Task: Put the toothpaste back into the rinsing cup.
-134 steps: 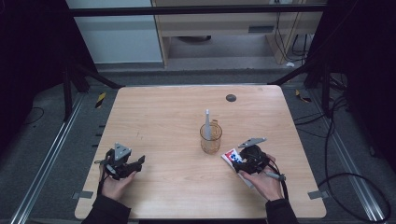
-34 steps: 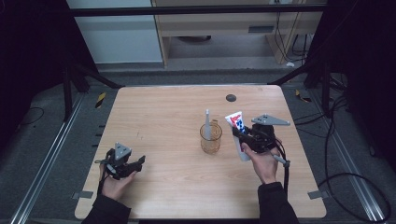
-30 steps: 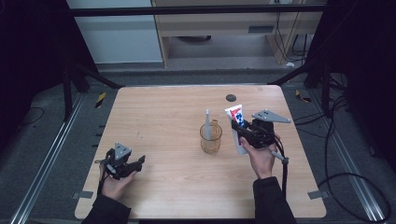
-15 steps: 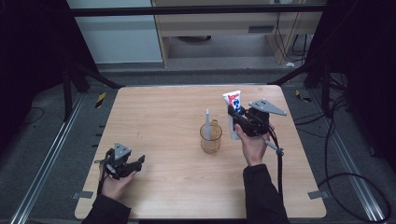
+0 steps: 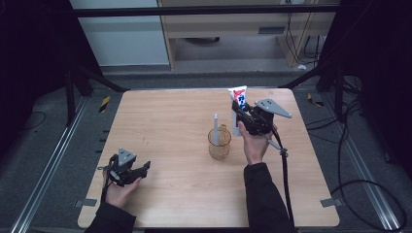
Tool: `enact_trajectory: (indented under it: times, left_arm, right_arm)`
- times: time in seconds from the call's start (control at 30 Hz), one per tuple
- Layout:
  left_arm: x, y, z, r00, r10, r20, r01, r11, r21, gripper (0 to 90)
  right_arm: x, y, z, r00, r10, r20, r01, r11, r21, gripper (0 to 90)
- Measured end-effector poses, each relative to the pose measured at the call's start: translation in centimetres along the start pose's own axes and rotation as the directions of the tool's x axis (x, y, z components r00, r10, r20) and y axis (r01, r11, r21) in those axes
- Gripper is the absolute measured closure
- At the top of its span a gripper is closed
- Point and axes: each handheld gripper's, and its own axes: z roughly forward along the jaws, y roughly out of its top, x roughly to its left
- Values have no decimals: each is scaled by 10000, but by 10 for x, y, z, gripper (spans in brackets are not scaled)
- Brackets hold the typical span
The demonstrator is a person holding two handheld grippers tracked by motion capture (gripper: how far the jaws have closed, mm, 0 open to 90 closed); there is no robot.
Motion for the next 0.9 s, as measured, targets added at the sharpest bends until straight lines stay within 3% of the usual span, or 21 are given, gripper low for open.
enact_trajectory:
  times: [0.43, 0.9]
  left_arm:
    - [1, 0, 0, 10000, -42, -4, 42, 10000, -16, 380]
    - [1, 0, 0, 10000, -21, -13, 21, 10000, 9, 383]
  right_arm:
    - [7, -8, 20, 9998, 129, -141, -131, 9998, -166, 687]
    - [8, -21, 33, 9996, 241, -178, -240, 9997, 37, 687]
